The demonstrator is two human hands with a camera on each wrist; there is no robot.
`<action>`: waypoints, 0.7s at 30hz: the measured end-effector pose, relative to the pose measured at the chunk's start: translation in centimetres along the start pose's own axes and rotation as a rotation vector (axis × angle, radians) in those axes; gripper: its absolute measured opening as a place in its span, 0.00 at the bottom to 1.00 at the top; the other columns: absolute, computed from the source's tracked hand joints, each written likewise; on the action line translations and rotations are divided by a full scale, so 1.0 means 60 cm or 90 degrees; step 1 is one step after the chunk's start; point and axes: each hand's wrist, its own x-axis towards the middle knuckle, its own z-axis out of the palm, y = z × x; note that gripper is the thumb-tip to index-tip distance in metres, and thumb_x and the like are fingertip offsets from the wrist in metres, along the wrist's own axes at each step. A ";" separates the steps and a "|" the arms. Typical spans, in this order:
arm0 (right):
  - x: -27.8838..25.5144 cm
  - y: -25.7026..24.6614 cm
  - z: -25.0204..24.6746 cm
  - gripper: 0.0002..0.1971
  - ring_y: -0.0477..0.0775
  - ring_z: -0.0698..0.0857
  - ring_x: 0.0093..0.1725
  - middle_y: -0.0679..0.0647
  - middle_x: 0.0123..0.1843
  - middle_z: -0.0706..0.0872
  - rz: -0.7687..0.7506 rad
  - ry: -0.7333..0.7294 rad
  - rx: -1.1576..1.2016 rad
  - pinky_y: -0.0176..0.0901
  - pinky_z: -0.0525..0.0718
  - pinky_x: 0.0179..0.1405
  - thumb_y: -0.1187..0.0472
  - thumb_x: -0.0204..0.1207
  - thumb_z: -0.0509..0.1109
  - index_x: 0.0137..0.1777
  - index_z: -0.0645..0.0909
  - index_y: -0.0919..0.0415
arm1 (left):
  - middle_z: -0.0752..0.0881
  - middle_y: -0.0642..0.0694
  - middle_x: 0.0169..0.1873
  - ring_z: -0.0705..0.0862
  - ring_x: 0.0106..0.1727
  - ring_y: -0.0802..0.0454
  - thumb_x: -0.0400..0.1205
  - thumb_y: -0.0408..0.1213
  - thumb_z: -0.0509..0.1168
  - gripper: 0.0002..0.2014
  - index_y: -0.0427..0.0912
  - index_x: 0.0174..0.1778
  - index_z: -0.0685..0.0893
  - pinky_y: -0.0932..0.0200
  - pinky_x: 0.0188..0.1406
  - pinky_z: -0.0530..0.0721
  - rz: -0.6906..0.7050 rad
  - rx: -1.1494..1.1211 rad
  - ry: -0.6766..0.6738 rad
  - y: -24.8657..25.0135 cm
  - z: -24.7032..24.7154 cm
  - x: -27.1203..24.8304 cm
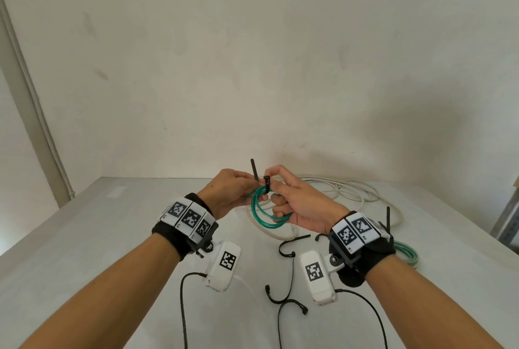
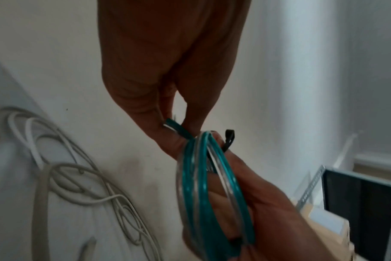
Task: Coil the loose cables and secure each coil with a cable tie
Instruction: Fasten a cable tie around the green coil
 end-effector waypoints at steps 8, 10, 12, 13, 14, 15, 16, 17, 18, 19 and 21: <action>0.006 0.007 0.004 0.17 0.49 0.53 0.30 0.53 0.34 0.64 -0.014 -0.015 0.038 0.35 0.73 0.25 0.56 0.94 0.56 0.64 0.83 0.65 | 0.89 0.37 0.39 0.89 0.30 0.54 0.86 0.23 0.66 0.05 0.25 0.52 0.87 0.67 0.35 0.90 -0.107 -0.159 -0.020 -0.009 0.003 0.013; 0.008 0.011 0.003 0.16 0.48 0.53 0.30 0.53 0.34 0.65 -0.014 -0.008 0.040 0.35 0.72 0.25 0.56 0.94 0.57 0.66 0.82 0.66 | 0.88 0.37 0.34 0.89 0.27 0.55 0.87 0.20 0.62 0.06 0.25 0.49 0.85 0.67 0.31 0.89 -0.126 -0.182 -0.028 -0.011 0.006 0.014; 0.010 0.012 0.002 0.13 0.49 0.53 0.30 0.53 0.34 0.66 -0.023 -0.006 0.033 0.35 0.72 0.25 0.57 0.94 0.58 0.67 0.81 0.61 | 0.88 0.37 0.32 0.89 0.27 0.55 0.87 0.19 0.61 0.07 0.25 0.50 0.85 0.67 0.29 0.89 -0.144 -0.217 -0.030 -0.015 0.007 0.016; 0.010 0.012 0.002 0.11 0.49 0.54 0.29 0.54 0.35 0.64 -0.029 -0.008 0.027 0.35 0.72 0.25 0.57 0.94 0.58 0.66 0.81 0.57 | 0.88 0.37 0.32 0.89 0.27 0.54 0.88 0.20 0.61 0.06 0.25 0.51 0.84 0.67 0.29 0.89 -0.153 -0.232 -0.033 -0.017 0.007 0.016; 0.009 0.011 0.002 0.10 0.48 0.55 0.28 0.55 0.35 0.61 -0.035 -0.009 0.024 0.35 0.72 0.26 0.58 0.94 0.58 0.64 0.81 0.56 | 0.88 0.37 0.33 0.89 0.28 0.54 0.88 0.20 0.62 0.06 0.25 0.52 0.84 0.66 0.29 0.89 -0.161 -0.246 -0.037 -0.020 0.008 0.016; 0.009 0.011 0.002 0.10 0.47 0.55 0.27 0.54 0.34 0.60 -0.041 -0.007 0.025 0.35 0.71 0.25 0.58 0.94 0.58 0.61 0.81 0.56 | 0.88 0.37 0.33 0.89 0.28 0.54 0.87 0.21 0.62 0.05 0.25 0.52 0.84 0.66 0.29 0.89 -0.167 -0.258 -0.039 -0.021 0.008 0.017; 0.007 0.010 0.003 0.11 0.46 0.56 0.26 0.52 0.32 0.59 -0.045 -0.004 0.031 0.35 0.72 0.25 0.58 0.94 0.57 0.59 0.81 0.58 | 0.88 0.37 0.32 0.90 0.27 0.54 0.87 0.21 0.63 0.05 0.25 0.52 0.84 0.66 0.29 0.89 -0.170 -0.269 -0.043 -0.022 0.009 0.017; 0.006 0.009 0.003 0.12 0.46 0.56 0.26 0.51 0.32 0.59 -0.043 0.002 0.038 0.35 0.72 0.24 0.57 0.94 0.57 0.59 0.81 0.60 | 0.88 0.37 0.32 0.90 0.27 0.54 0.88 0.21 0.62 0.05 0.25 0.52 0.84 0.66 0.28 0.89 -0.172 -0.279 -0.043 -0.022 0.009 0.017; 0.004 0.008 0.006 0.14 0.46 0.56 0.26 0.51 0.31 0.59 -0.038 0.010 0.045 0.35 0.72 0.24 0.54 0.94 0.57 0.60 0.82 0.62 | 0.88 0.36 0.32 0.90 0.26 0.54 0.88 0.21 0.62 0.05 0.25 0.51 0.84 0.66 0.28 0.89 -0.172 -0.288 -0.044 -0.021 0.010 0.017; 0.004 0.007 0.007 0.17 0.46 0.57 0.26 0.51 0.31 0.58 -0.032 0.019 0.052 0.35 0.72 0.25 0.51 0.93 0.58 0.62 0.82 0.63 | 0.88 0.36 0.32 0.90 0.27 0.53 0.88 0.21 0.62 0.06 0.24 0.52 0.84 0.66 0.27 0.89 -0.172 -0.296 -0.046 -0.020 0.011 0.017; 0.004 0.006 0.006 0.24 0.46 0.57 0.26 0.50 0.31 0.58 -0.025 0.022 0.062 0.36 0.71 0.26 0.44 0.90 0.60 0.66 0.82 0.66 | 0.88 0.35 0.33 0.90 0.27 0.54 0.88 0.21 0.62 0.06 0.24 0.53 0.84 0.66 0.27 0.88 -0.172 -0.305 -0.051 -0.019 0.012 0.017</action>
